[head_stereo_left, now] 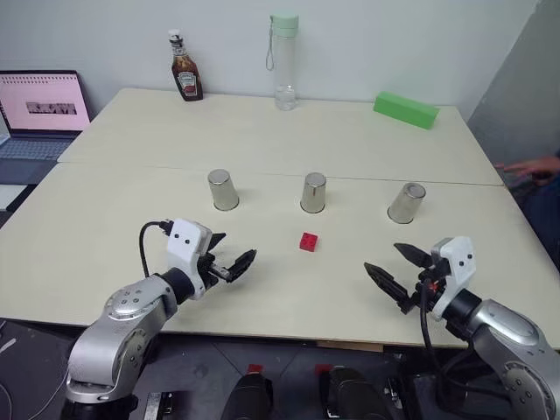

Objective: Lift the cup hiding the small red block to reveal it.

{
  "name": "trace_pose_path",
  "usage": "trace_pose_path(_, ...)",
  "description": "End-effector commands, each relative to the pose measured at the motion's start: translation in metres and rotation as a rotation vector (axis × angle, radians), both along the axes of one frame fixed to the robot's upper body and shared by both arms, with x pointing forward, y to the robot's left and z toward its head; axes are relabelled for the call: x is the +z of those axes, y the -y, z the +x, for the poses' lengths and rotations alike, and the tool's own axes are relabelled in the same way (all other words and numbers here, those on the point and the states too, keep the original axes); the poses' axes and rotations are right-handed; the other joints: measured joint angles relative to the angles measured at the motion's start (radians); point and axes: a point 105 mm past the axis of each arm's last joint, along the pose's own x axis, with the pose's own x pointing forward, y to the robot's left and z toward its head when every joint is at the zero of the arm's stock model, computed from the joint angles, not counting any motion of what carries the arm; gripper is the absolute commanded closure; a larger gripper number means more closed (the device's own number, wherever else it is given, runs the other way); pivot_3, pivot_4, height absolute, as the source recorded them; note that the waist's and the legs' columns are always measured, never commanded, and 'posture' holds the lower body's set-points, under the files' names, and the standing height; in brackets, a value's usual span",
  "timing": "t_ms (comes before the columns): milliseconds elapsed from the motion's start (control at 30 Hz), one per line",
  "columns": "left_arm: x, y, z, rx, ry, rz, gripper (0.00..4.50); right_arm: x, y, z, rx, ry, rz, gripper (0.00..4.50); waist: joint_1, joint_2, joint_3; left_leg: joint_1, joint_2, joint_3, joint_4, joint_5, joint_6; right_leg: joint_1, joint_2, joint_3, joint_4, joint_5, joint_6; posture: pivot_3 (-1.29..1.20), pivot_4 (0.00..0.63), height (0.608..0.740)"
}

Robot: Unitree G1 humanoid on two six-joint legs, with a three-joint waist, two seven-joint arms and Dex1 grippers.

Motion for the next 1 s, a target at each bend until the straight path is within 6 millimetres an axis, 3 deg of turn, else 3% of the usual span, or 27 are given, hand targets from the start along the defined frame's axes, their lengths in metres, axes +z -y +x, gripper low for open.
trace_pose_path(33, 0.0109, -0.0037, 0.0042, 0.003, 0.062, 0.023, 0.02, 0.0107, -0.0015, 0.0020, 0.011, 0.041, -0.014, 0.00, 0.000, 0.000, 0.000, 0.000, 0.000, 0.000, 0.000, 0.000, 0.000, 0.000, 0.000, 0.000, 0.000, 0.000, 0.000, 0.00, 0.150, 0.740)
trace_pose_path(667, 0.0117, 0.0018, 0.0094, -0.004, 0.093, 0.016, 0.02, 0.0071, 0.0065, 0.0056, -0.022, 0.065, -0.009, 0.00, 0.002, 0.000, 0.000, 0.000, 0.000, 0.000, 0.000, 0.000, 0.000, 0.000, 0.000, 0.000, 0.000, 0.001, 0.001, 0.00, 0.150, 0.740)
trace_pose_path(1000, 0.0109, -0.0052, 0.0110, 0.030, 0.100, 0.026, 0.02, 0.0093, 0.0058, 0.0074, -0.030, 0.071, -0.009, 0.00, 0.002, 0.000, 0.000, 0.000, 0.000, 0.000, -0.001, 0.000, 0.000, 0.000, 0.000, 0.000, 0.000, 0.001, 0.001, 0.00, 0.150, 0.740)
